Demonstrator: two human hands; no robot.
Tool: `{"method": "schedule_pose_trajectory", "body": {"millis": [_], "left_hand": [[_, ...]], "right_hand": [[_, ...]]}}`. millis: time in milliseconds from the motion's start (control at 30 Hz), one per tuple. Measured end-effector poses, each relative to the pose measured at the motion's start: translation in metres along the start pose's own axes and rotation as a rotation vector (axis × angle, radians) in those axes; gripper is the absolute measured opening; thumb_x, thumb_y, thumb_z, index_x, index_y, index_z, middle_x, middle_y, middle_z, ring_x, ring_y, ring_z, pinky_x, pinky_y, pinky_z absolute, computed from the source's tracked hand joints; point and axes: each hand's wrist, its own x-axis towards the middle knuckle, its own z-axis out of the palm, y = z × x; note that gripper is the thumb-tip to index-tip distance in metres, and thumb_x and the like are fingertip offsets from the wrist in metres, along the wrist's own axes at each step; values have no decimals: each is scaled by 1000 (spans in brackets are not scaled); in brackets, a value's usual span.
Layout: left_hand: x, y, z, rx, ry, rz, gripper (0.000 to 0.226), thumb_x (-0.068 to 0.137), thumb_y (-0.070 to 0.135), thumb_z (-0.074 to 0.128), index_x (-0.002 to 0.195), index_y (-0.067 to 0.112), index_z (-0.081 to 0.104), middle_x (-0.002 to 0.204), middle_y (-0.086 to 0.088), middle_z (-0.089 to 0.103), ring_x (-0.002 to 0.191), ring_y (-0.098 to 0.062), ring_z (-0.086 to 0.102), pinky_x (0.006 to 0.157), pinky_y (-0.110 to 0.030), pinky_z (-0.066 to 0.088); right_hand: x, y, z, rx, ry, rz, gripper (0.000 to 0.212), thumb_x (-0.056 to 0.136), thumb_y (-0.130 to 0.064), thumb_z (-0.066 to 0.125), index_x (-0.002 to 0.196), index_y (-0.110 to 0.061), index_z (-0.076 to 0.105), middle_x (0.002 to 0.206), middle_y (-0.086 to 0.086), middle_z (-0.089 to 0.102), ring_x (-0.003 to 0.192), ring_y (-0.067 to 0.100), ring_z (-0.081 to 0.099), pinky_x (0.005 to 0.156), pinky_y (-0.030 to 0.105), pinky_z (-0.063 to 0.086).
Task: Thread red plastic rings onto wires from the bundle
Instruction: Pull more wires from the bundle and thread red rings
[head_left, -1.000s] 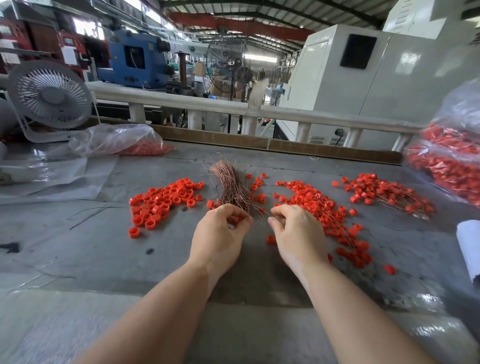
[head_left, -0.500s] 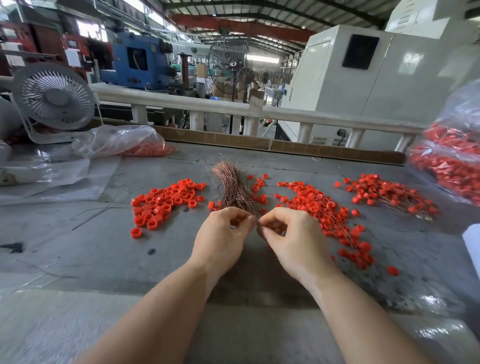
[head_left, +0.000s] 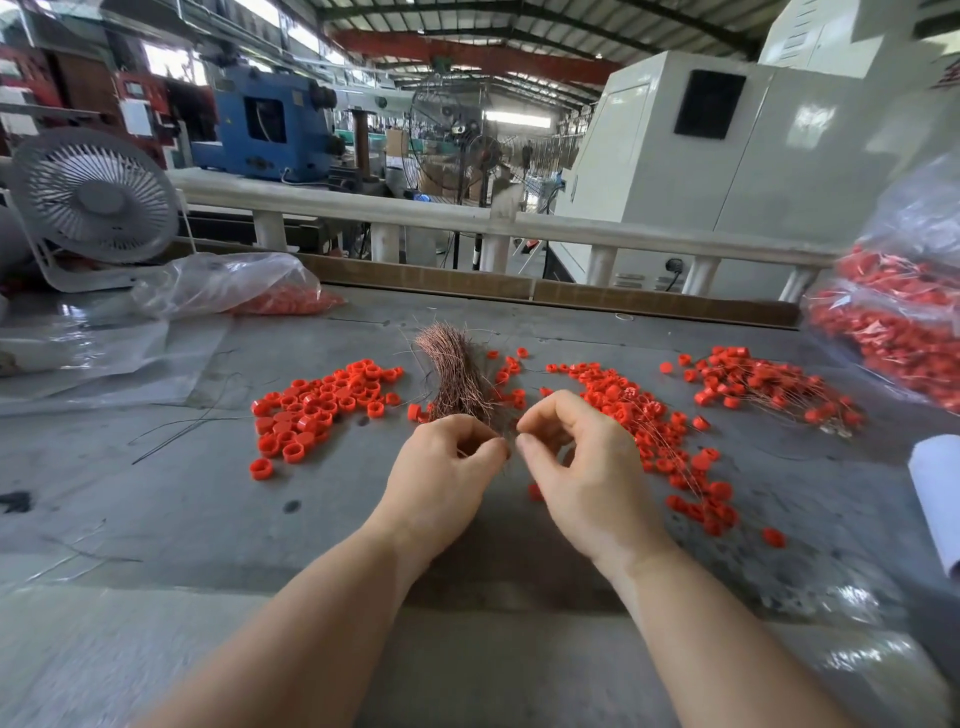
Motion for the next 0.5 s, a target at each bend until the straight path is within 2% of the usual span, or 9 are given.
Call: {"method": "schedule_pose_trajectory", "body": {"millis": [100, 200, 300, 400, 500], "left_hand": [[-6, 1, 3, 143, -39, 203, 15, 81, 14, 61, 70, 24, 60, 68, 11, 58, 61, 0, 50, 58, -6, 35], [-9, 0, 6, 181, -42, 354, 8, 80, 10, 63, 77, 17, 64, 77, 7, 58, 67, 0, 49, 62, -5, 34], [-7, -2, 6, 180, 36, 358, 6, 80, 12, 63, 77, 17, 65, 72, 12, 53, 70, 7, 48, 63, -3, 33], [-4, -6, 5, 211, 104, 311, 7, 82, 17, 63, 77, 20, 63, 71, 14, 51, 70, 9, 47, 63, -3, 33], [-5, -7, 5, 235, 83, 327, 7, 83, 17, 64, 78, 22, 62, 71, 14, 49, 70, 9, 47, 62, -3, 33]], "right_hand": [[2, 3, -1, -28, 37, 3, 17, 85, -3, 60, 81, -19, 63, 75, -12, 61, 74, 4, 56, 66, 17, 45], [3, 6, -1, -25, 83, -7, 19, 86, 2, 56, 88, -13, 66, 88, -3, 63, 83, 10, 58, 77, 21, 47], [6, 7, -2, 14, 136, 31, 21, 85, 5, 55, 89, -13, 66, 89, 0, 64, 84, 14, 59, 79, 28, 49], [6, 5, -5, 65, 148, 62, 21, 84, 3, 58, 83, -16, 66, 82, -2, 65, 74, 7, 56, 73, 23, 47], [5, 1, -6, 108, 130, 75, 14, 82, -5, 64, 77, -17, 66, 72, -6, 64, 66, 5, 55, 66, 19, 46]]}}
